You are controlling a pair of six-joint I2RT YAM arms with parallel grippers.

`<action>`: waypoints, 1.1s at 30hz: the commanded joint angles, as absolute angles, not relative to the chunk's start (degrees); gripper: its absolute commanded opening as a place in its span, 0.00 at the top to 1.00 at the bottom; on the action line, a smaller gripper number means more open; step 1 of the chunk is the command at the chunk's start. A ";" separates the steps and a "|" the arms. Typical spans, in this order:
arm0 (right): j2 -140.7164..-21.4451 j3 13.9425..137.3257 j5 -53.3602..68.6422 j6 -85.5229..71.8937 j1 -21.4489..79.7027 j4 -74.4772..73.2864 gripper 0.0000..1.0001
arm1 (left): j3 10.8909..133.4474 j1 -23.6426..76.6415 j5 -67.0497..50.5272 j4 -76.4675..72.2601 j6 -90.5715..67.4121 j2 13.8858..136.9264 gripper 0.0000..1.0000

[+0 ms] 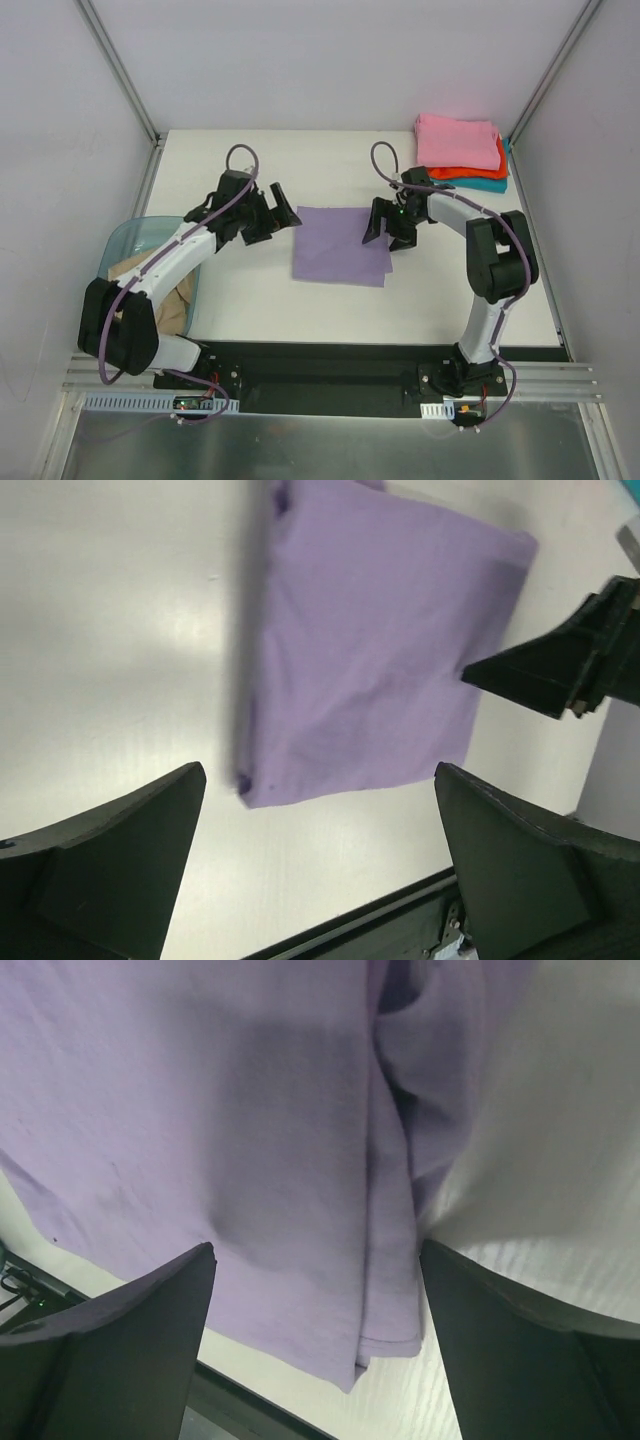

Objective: Fold and stack the t-shirts
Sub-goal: Put the neatly folded tshirt into the corner of the board with the right arm

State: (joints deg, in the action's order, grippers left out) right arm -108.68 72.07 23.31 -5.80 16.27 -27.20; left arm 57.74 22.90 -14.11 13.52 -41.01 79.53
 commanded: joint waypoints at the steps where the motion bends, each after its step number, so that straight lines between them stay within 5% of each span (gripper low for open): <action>1: -112.14 74.35 23.38 -6.41 17.75 -26.72 0.16 | 53.62 19.52 -9.06 18.01 -39.82 73.13 0.01; 18: -119.35 84.63 12.94 -1.42 20.13 -28.74 0.97 | 50.80 16.79 -2.37 24.34 -39.20 66.45 0.01; 33: -127.52 115.11 -20.37 18.97 19.07 -36.38 0.99 | 51.15 14.77 4.92 28.56 -38.67 63.46 0.01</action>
State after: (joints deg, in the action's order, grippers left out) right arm -124.66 106.32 -7.44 11.35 20.25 -34.26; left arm 50.87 15.64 1.28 26.48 -39.79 64.69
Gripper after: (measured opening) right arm 0.067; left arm 0.992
